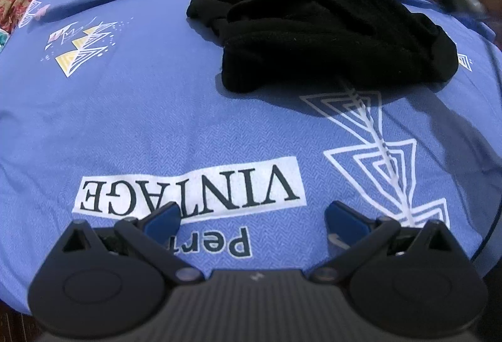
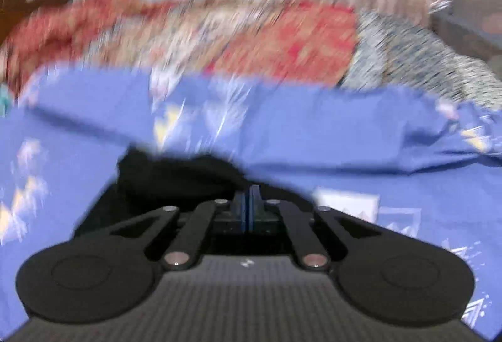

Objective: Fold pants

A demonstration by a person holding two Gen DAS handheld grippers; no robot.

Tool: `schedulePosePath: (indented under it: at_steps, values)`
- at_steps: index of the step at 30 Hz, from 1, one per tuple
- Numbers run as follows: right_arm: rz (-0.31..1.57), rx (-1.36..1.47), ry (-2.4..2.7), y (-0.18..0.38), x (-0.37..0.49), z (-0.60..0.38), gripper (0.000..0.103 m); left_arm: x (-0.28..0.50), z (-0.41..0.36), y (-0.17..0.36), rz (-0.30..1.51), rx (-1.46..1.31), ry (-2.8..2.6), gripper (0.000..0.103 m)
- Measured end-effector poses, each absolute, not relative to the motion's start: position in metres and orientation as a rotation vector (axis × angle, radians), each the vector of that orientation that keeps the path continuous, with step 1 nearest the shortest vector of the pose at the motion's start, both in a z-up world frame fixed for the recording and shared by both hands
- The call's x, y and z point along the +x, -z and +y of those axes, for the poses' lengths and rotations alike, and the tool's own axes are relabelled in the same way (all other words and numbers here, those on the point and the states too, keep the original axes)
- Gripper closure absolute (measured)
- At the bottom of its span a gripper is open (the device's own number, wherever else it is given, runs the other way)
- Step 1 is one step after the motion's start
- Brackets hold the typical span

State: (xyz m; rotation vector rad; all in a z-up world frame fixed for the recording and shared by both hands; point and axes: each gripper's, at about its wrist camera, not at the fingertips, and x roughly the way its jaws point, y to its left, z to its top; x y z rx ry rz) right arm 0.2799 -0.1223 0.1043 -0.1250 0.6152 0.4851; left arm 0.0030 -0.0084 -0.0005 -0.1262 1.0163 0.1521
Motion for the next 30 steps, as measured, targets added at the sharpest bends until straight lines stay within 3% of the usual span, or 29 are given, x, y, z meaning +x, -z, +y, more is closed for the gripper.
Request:
schedulePosePath:
  at_steps: [6,11,17,23,25,26,27,28,30]
  values:
    - [0.481,0.043,-0.299,-0.157,0.264,-0.23,0.099,0.002,-0.008,0.0,1.021,-0.127,-0.146,0.0]
    - [0.471,0.161,-0.136,-0.168,0.24,-0.322,0.099,0.009,0.017,-0.02,0.991,-0.213,-0.132,0.0]
    - [0.529,0.299,0.099,-0.142,0.215,-0.417,0.099,0.047,0.054,-0.06,0.879,-0.406,-0.096,0.0]
    - [0.641,0.487,0.234,-0.095,0.197,-0.474,0.097,0.103,0.074,-0.033,0.973,-0.696,0.006,0.0]
    - [0.657,0.555,0.222,-0.083,0.189,-0.487,0.084,0.115,0.076,-0.018,0.994,-0.793,-0.007,0.012]
    - [0.66,0.585,0.218,-0.08,0.184,-0.49,0.078,0.117,0.075,-0.014,0.997,-0.814,-0.018,0.035]
    - [0.655,0.609,0.205,-0.077,0.181,-0.489,0.059,0.119,0.074,-0.011,1.0,-0.827,-0.028,0.064]
    - [0.646,0.628,0.19,-0.077,0.174,-0.492,0.041,0.118,0.073,-0.011,0.999,-0.843,-0.025,0.072]
    - [0.638,0.68,0.139,-0.072,0.173,-0.491,0.035,0.109,0.074,-0.014,0.963,-0.867,-0.019,0.079]
